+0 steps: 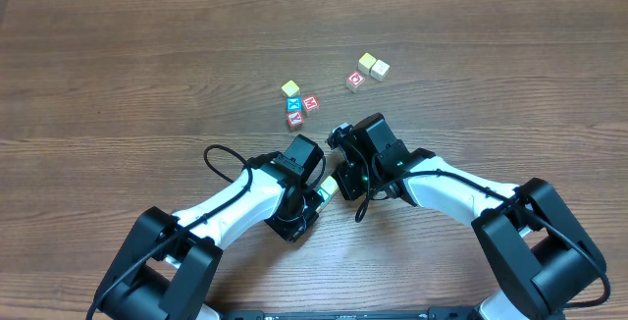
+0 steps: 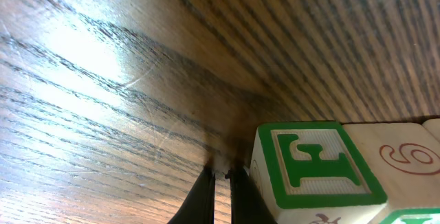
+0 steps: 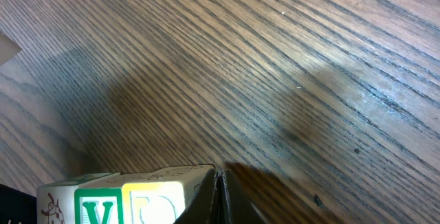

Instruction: Flip 3 blocks

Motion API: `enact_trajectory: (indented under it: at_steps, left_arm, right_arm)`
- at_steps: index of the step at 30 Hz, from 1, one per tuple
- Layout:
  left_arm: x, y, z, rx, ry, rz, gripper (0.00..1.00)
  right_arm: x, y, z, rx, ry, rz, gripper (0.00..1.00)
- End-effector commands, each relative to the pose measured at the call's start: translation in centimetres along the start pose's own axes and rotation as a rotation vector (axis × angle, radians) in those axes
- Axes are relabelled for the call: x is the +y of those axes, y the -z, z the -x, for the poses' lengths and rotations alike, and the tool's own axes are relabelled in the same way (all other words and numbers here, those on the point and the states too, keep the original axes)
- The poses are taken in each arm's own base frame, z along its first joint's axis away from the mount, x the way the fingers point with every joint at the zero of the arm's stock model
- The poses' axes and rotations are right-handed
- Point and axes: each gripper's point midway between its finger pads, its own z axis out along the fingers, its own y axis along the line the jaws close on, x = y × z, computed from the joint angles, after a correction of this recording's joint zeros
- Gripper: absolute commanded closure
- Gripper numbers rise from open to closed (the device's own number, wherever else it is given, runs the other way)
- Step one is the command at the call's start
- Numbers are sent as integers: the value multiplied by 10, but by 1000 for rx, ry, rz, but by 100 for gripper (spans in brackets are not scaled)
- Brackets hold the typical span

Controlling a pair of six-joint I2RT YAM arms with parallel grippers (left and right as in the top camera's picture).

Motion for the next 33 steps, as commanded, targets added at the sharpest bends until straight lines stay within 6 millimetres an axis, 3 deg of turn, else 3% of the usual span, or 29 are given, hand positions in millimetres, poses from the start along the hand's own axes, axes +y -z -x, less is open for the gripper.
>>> enact_trajectory:
  at_steps: [1, 33]
  left_arm:
    - [-1, -4, -5, 13, 0, 1, 96]
    - [0, -4, -5, 12, 1, 6, 96]
  right_arm:
    - [17, -5, -6, 18, 5, 62, 96]
    - [10, -21, -8, 19, -36, 59, 96]
